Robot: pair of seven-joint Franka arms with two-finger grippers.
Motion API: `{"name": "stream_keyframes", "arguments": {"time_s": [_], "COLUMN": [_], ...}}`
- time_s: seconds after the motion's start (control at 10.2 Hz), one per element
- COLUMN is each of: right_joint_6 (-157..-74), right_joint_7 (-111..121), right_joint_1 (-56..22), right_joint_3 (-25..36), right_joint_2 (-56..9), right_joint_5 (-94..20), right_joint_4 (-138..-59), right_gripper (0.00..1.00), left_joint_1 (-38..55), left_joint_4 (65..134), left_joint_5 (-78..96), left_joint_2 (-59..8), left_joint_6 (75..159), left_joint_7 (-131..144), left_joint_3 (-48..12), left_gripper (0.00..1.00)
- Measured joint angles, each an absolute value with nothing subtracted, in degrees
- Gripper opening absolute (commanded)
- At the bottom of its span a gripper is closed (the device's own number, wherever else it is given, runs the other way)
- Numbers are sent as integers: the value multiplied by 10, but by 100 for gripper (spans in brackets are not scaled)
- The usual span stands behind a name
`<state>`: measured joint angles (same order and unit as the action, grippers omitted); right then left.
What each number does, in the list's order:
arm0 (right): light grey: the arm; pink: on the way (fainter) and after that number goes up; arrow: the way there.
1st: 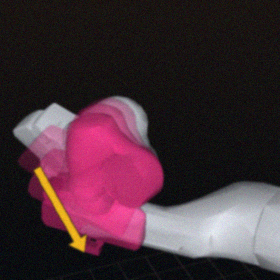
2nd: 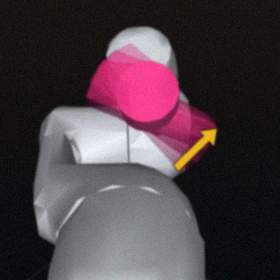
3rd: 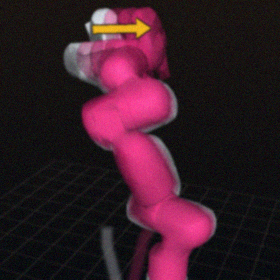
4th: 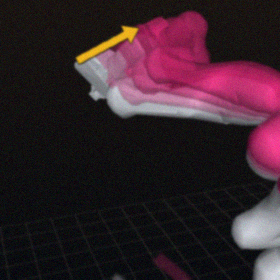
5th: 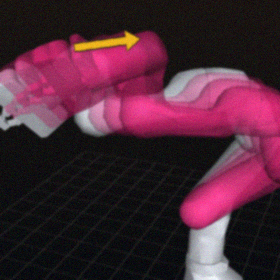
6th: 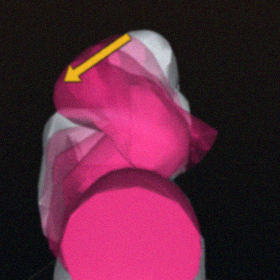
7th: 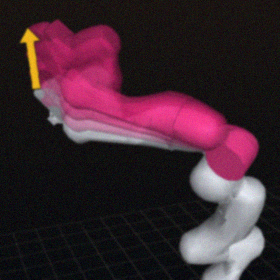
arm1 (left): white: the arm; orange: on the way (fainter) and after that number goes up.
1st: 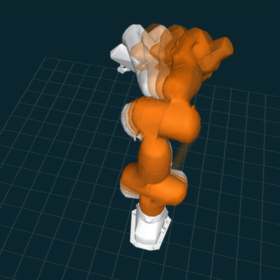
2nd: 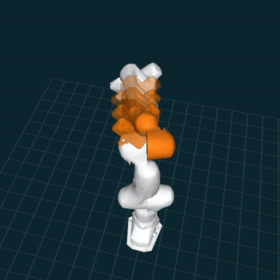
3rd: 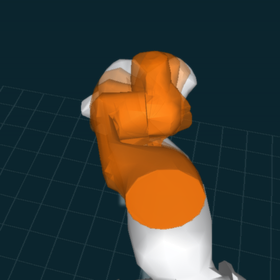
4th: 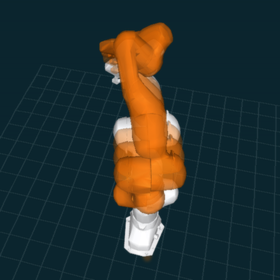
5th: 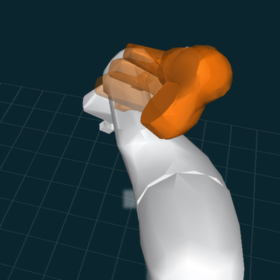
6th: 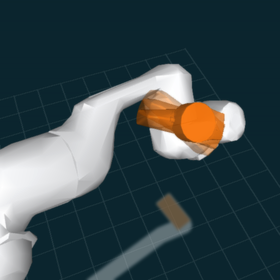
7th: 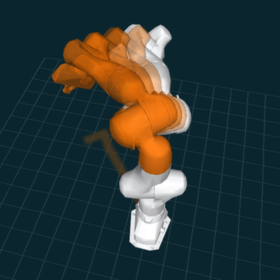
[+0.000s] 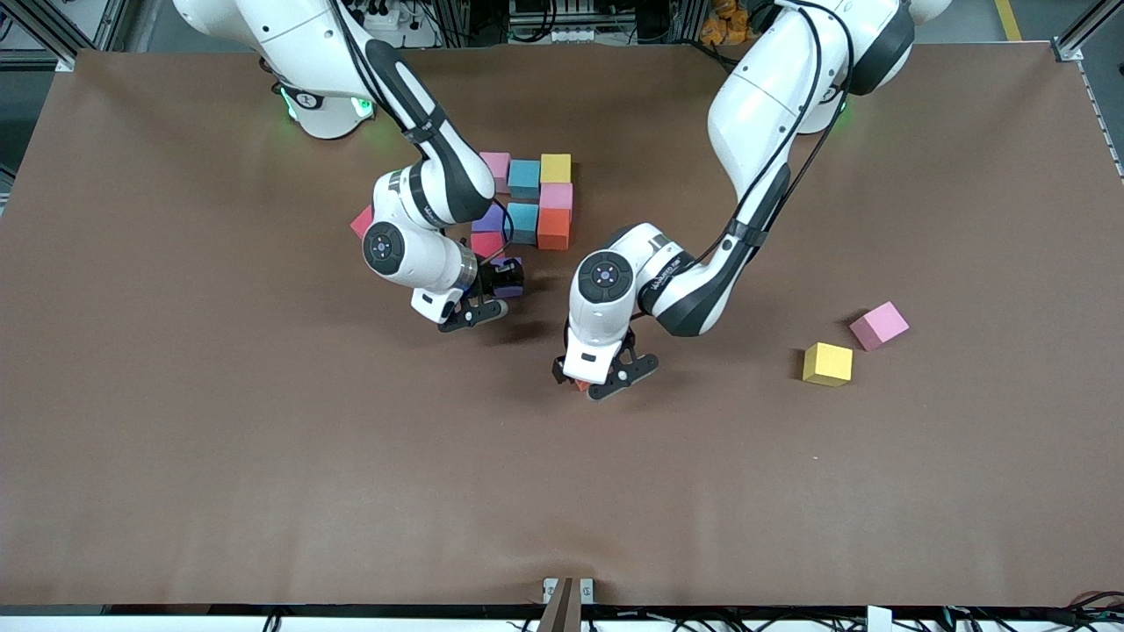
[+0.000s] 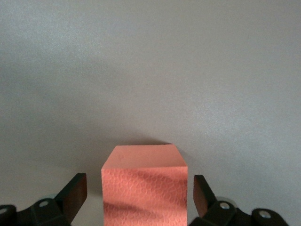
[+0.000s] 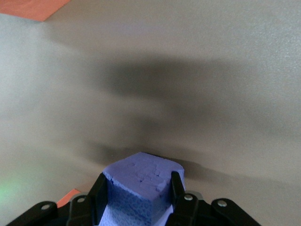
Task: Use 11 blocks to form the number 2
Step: 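Lower the purple cube onto the figure while the left gripper holds orange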
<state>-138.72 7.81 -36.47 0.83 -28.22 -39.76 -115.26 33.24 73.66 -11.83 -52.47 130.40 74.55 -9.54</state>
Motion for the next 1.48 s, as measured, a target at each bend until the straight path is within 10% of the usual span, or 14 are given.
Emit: {"name": "stream_keyframes", "arguments": {"time_s": [0.1, 0.2, 0.69, 0.89, 1.18, 1.48], "right_joint_6": [-1387, -1387, -1387, -1387, -1387, -1388], "right_joint_7": [80, 81, 115, 118, 119, 119], "right_joint_1": [-365, -365, -348, -343, -344, -344], "right_joint_3": [8, 9, 14, 14, 13, 13], "right_joint_2": [-281, -279, -270, -270, -270, -270], "right_joint_5": [-398, -398, -399, -399, -399, -399], "right_joint_4": [-1153, -1154, -1169, -1170, -1170, -1177], "right_gripper": [41, 41, 42, 67, 70, 97], "left_joint_1": [334, 336, 345, 341, 337, 337], "left_joint_4": [737, 737, 737, 736, 736, 736], "left_joint_5": [-118, -118, -118, -118, -118, -118], "left_joint_2": [-525, -526, -526, -525, -525, -525], "left_joint_6": [1304, 1304, 1304, 1305, 1305, 1305], "left_joint_7": [746, 745, 745, 745, 745, 745], "left_joint_3": [-95, -94, -90, -87, -87, -87], "left_gripper": [6, 0, 0, 0, 0, 0]}}
